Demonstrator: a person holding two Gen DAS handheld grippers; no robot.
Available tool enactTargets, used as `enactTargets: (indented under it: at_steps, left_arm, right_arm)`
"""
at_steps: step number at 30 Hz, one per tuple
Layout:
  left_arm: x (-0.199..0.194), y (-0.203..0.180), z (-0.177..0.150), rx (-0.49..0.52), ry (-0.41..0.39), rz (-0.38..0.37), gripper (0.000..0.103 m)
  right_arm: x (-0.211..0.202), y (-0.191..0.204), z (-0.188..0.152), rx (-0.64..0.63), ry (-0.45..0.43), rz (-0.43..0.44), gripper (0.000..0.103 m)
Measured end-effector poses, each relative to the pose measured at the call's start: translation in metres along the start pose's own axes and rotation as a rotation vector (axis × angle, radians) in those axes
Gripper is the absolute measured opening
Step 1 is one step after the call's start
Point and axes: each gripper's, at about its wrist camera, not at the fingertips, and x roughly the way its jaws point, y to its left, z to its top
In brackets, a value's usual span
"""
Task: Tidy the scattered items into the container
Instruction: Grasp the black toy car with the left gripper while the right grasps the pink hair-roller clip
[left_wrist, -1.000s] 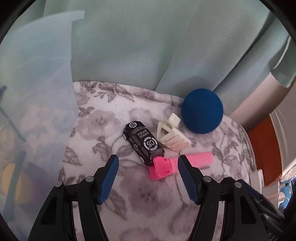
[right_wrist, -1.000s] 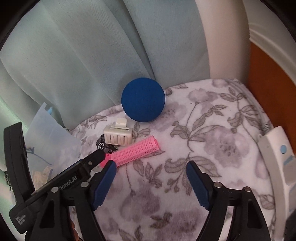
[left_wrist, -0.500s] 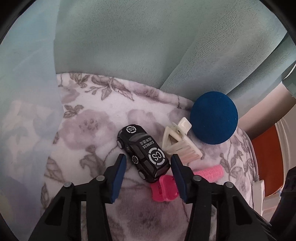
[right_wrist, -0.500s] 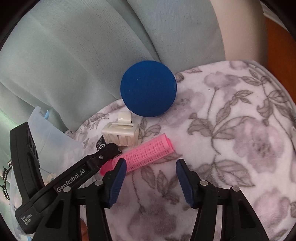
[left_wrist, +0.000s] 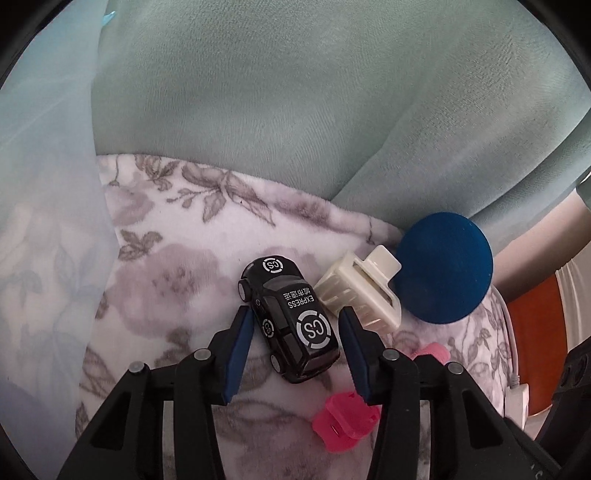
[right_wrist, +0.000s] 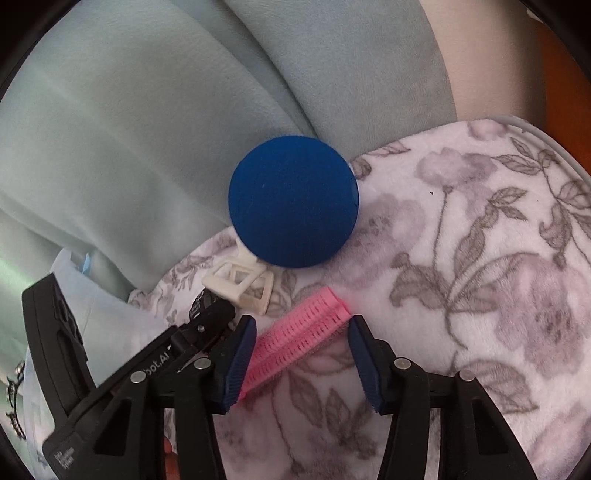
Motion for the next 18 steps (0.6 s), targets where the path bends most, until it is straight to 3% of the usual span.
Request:
enactTargets:
  at_steps: [4,9,18]
  left_arm:
    - [0.000,-0.001,0.001,0.012,-0.013,0.013,0.046]
    - [-0.002,0.002,0.001,0.005,-0.022,0.020,0.036]
    - [-0.016,0.000,-0.005,0.006,-0.017,0.015,0.035]
  right_arm:
    - [0.004,0.002,0.004,0.005,-0.009,-0.004,0.048]
    - [0.006,0.005,0.005,0.011,-0.012,-0.004,0.040]
    - [-0.021,-0.002,0.006,0.008,-0.033,0.033,0.034]
